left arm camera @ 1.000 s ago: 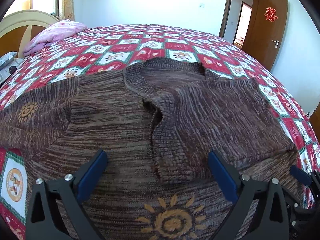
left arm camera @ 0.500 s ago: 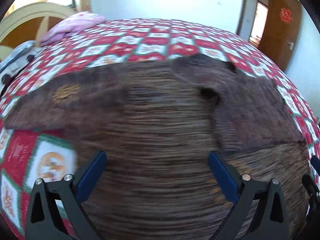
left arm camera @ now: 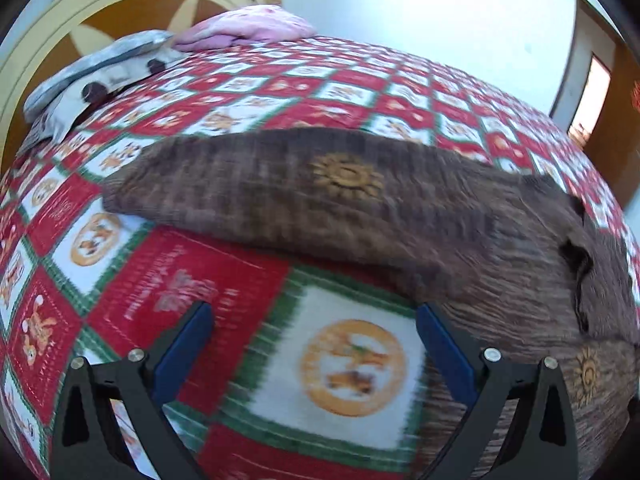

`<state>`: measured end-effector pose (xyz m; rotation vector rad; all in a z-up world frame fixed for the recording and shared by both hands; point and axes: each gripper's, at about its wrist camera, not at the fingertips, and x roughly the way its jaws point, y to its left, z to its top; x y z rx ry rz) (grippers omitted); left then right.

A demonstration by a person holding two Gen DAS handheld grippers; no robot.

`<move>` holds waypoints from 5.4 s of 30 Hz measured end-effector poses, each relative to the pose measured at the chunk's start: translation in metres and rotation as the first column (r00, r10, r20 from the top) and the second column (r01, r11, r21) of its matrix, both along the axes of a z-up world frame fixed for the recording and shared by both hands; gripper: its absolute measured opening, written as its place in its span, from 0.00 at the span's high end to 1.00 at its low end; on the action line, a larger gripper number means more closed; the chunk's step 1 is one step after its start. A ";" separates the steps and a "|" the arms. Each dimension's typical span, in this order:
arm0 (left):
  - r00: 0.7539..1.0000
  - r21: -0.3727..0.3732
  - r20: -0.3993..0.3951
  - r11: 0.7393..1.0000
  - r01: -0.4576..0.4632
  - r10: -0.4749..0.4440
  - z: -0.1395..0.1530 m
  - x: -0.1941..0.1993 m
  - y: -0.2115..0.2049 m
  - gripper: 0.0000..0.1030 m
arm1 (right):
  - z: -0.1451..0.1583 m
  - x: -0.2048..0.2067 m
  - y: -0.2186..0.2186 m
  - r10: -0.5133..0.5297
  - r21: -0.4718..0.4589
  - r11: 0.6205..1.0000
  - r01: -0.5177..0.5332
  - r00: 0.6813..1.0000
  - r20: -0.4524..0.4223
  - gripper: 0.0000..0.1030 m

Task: Fold small clothes

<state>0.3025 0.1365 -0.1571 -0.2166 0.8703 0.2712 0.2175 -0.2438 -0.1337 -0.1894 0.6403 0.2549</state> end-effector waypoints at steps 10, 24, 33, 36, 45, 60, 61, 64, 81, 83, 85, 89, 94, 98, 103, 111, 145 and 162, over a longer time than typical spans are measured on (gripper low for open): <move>0.978 -0.135 0.029 0.970 -0.202 0.207 0.003 0.003 0.078 0.04 | 0.004 -0.007 0.007 0.023 -0.013 1.000 -0.022 0.999 0.038 0.42; 0.938 -0.248 0.030 0.912 -0.327 0.344 -0.002 0.032 0.149 0.82 | 0.007 -0.016 0.016 0.064 -0.023 0.998 -0.062 0.994 0.088 0.42; 0.946 -0.212 0.102 0.936 -0.282 0.308 0.019 0.025 0.141 0.89 | 0.004 -0.012 0.012 0.041 -0.006 0.999 -0.041 0.997 0.069 0.42; 0.947 -0.234 0.118 0.935 -0.267 0.299 0.027 0.025 0.137 0.90 | 0.004 -0.012 0.012 0.038 -0.006 0.999 -0.038 0.997 0.070 0.42; 0.961 -0.237 0.220 0.965 -0.114 0.167 0.080 0.030 0.091 0.90 | 0.007 -0.013 0.011 0.029 0.010 0.999 -0.030 0.997 0.074 0.42; 0.974 -0.282 0.226 0.958 0.056 0.009 0.110 0.057 -0.007 0.90 | 0.009 -0.008 0.005 0.006 0.071 0.997 -0.009 0.999 0.042 0.42; 0.975 -0.288 0.223 0.956 0.061 0.005 0.110 0.059 -0.012 0.90 | 0.008 -0.007 0.004 0.004 0.076 0.997 -0.007 0.999 0.037 0.42; 0.977 -0.313 0.213 0.946 0.079 -0.011 0.106 0.065 -0.029 0.90 | 0.007 -0.005 0.003 -0.003 0.081 0.997 0.001 1.000 0.024 0.42; 0.965 -0.273 0.187 0.934 0.231 -0.184 0.077 0.078 -0.166 0.90 | 0.001 0.008 -0.011 -0.075 0.104 0.992 0.078 0.997 -0.030 0.42; 0.961 -0.233 0.172 0.939 0.254 -0.218 0.066 0.077 -0.186 0.90 | -0.001 0.011 -0.014 -0.088 0.106 0.990 0.093 0.995 -0.047 0.42; 0.954 -0.189 0.156 0.941 0.282 -0.255 0.053 0.074 -0.206 0.90 | -0.003 0.014 -0.017 -0.102 0.110 0.988 0.108 0.993 -0.061 0.42; 0.934 -0.075 0.073 0.932 0.355 -0.350 0.031 0.067 -0.240 0.83 | -0.007 0.020 -0.027 -0.139 0.128 0.980 0.151 0.985 -0.097 0.42; 0.893 -0.004 0.113 0.899 0.438 -0.435 0.038 0.033 -0.235 0.52 | -0.009 0.024 -0.038 -0.174 0.150 0.970 0.192 0.977 -0.122 0.42; 0.904 0.167 0.195 0.921 0.352 -0.381 0.058 0.016 -0.189 0.27 | -0.011 0.027 -0.037 -0.177 0.141 0.971 0.194 0.976 -0.126 0.42; 0.980 0.331 0.067 0.931 0.155 -0.187 0.041 0.059 -0.116 0.25 | -0.014 0.026 -0.029 -0.156 0.109 0.980 0.168 0.982 -0.111 0.42; 0.965 0.249 -0.046 0.932 0.262 -0.259 0.001 0.055 -0.094 0.23 | 0.012 0.027 -0.020 -0.053 0.230 0.970 0.081 0.991 -0.124 0.42; 0.962 0.003 0.086 0.965 0.261 -0.260 -0.006 0.036 -0.055 0.07 | 0.030 0.120 0.087 0.127 0.165 0.983 -0.084 0.956 -0.265 0.59; 0.942 0.047 0.099 0.947 0.317 -0.321 -0.006 0.024 -0.066 0.04 | 0.031 0.099 0.058 0.150 0.204 0.975 -0.089 0.938 -0.311 0.60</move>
